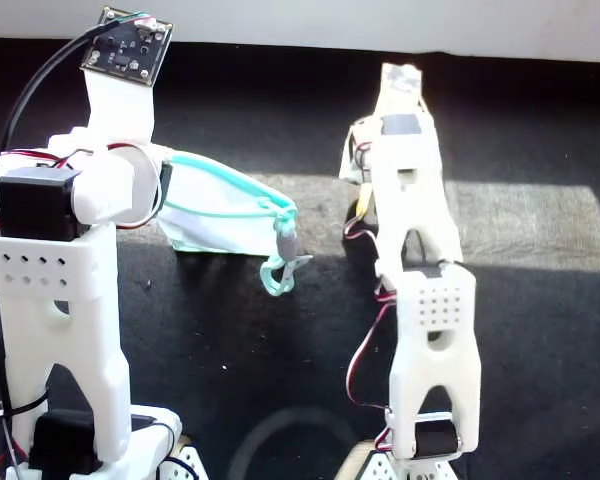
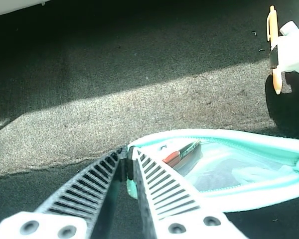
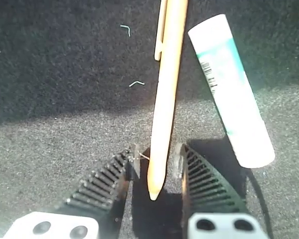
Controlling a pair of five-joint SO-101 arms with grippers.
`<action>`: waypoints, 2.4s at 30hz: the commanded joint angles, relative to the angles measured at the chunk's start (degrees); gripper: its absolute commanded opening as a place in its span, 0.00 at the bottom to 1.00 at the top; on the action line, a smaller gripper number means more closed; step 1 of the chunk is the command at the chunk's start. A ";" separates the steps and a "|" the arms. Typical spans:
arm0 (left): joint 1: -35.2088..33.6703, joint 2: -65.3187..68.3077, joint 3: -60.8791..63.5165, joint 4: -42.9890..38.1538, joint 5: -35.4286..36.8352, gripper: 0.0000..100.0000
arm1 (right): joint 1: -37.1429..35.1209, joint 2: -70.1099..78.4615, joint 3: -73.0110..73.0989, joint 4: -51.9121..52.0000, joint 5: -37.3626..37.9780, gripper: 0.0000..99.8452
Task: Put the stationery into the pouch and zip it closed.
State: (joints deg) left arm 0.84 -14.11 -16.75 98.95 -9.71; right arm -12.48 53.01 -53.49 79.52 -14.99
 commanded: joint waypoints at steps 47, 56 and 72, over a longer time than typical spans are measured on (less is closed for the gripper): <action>2.24 0.31 1.45 1.23 0.53 0.01 | 3.47 -74.68 85.67 -4.09 27.43 0.00; 2.24 0.31 1.45 1.23 0.62 0.01 | 3.56 -89.27 117.23 -18.86 33.93 0.01; 2.24 0.31 1.54 1.23 0.70 0.01 | 3.21 -90.24 103.69 -2.24 36.75 0.30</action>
State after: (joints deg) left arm 0.84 -14.11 -16.75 98.95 -9.71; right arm -9.67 -36.13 57.45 73.98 21.23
